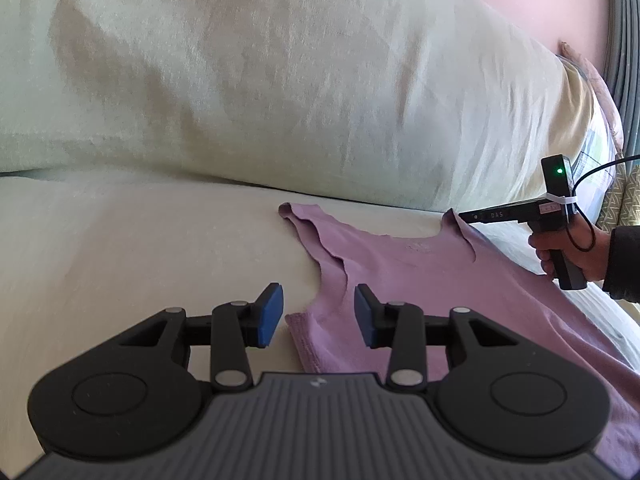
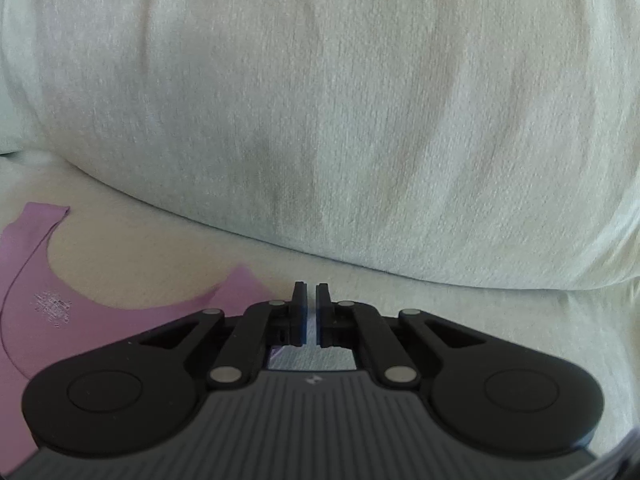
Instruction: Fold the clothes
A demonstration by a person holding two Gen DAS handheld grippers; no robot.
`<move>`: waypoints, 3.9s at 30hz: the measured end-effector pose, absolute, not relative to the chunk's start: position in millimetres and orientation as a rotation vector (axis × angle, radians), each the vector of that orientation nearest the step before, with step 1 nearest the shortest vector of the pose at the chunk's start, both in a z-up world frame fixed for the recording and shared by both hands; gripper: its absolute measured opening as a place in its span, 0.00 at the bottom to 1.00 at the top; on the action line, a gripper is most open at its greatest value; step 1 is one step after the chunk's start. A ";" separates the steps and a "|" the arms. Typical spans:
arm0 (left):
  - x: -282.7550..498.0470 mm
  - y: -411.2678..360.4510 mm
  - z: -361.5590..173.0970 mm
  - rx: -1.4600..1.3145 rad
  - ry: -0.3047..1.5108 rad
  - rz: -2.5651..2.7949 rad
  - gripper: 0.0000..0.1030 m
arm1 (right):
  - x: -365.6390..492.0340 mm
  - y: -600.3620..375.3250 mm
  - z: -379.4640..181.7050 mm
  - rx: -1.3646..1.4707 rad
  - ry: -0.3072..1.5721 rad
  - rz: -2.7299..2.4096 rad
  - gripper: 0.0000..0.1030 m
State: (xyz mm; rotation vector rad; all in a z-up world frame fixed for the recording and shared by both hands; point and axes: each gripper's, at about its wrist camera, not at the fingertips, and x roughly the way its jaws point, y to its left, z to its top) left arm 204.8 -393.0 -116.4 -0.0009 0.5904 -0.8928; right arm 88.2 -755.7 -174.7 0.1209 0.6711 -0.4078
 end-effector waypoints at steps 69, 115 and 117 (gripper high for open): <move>263.7 -435.8 -117.8 0.220 0.806 -1.136 0.00 | -4.8 -628.9 -152.3 0.336 0.692 -0.301 0.29; 15.9 -303.8 -82.1 0.375 1.071 -1.021 0.00 | -339.5 -531.0 -130.0 0.494 0.762 -0.373 0.42; 16.4 -299.8 -76.1 0.383 1.062 -1.010 0.00 | -330.3 -518.1 -126.8 0.368 0.825 -0.345 0.42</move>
